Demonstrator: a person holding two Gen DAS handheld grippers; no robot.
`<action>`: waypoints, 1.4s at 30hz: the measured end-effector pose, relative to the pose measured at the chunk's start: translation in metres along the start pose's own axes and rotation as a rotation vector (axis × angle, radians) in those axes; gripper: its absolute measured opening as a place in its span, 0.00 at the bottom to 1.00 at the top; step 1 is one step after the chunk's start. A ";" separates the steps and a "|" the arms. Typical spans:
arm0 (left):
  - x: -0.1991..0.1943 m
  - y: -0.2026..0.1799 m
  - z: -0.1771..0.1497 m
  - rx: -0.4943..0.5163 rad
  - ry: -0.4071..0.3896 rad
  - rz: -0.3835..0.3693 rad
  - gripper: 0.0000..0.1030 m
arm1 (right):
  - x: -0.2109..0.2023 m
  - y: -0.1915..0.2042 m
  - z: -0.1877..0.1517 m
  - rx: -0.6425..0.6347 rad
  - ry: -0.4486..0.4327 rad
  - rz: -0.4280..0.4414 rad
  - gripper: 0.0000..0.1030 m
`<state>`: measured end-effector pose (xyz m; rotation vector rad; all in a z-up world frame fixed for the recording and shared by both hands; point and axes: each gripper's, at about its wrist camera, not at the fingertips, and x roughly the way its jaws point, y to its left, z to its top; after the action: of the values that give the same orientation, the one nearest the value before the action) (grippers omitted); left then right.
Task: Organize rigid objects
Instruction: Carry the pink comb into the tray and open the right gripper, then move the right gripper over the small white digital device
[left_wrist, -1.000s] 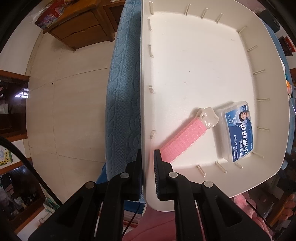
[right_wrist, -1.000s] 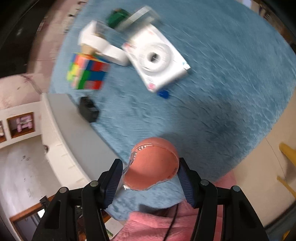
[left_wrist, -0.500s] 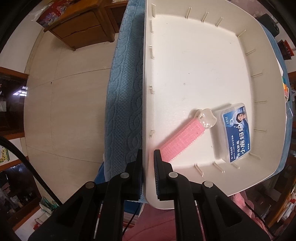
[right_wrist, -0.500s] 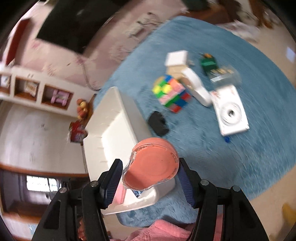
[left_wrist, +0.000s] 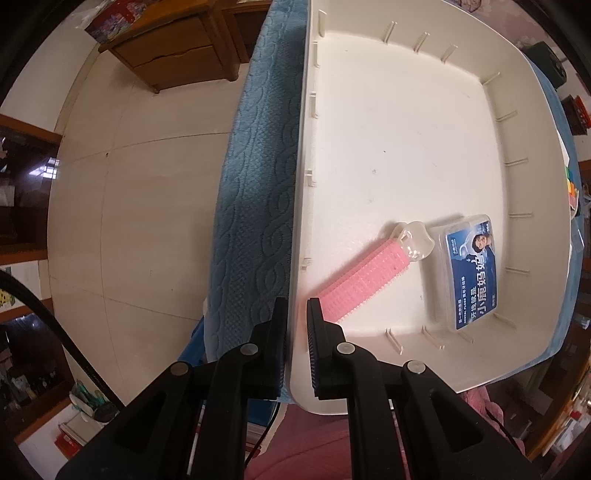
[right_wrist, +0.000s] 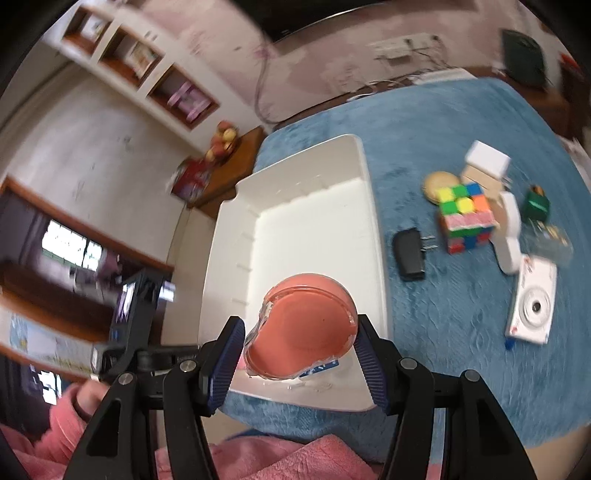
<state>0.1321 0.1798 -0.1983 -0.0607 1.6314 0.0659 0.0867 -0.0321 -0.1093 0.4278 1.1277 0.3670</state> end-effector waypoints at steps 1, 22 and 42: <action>0.000 0.000 0.000 -0.003 0.001 0.002 0.10 | 0.002 0.005 0.000 -0.030 0.011 0.001 0.59; 0.001 0.004 0.005 -0.060 0.007 0.034 0.10 | 0.005 0.018 0.004 -0.180 0.058 -0.001 0.63; -0.001 -0.009 -0.001 0.017 -0.017 0.043 0.06 | -0.034 -0.058 -0.017 0.106 -0.138 -0.242 0.77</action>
<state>0.1317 0.1712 -0.1970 -0.0121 1.6161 0.0859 0.0615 -0.0964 -0.1179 0.3981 1.0533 0.0644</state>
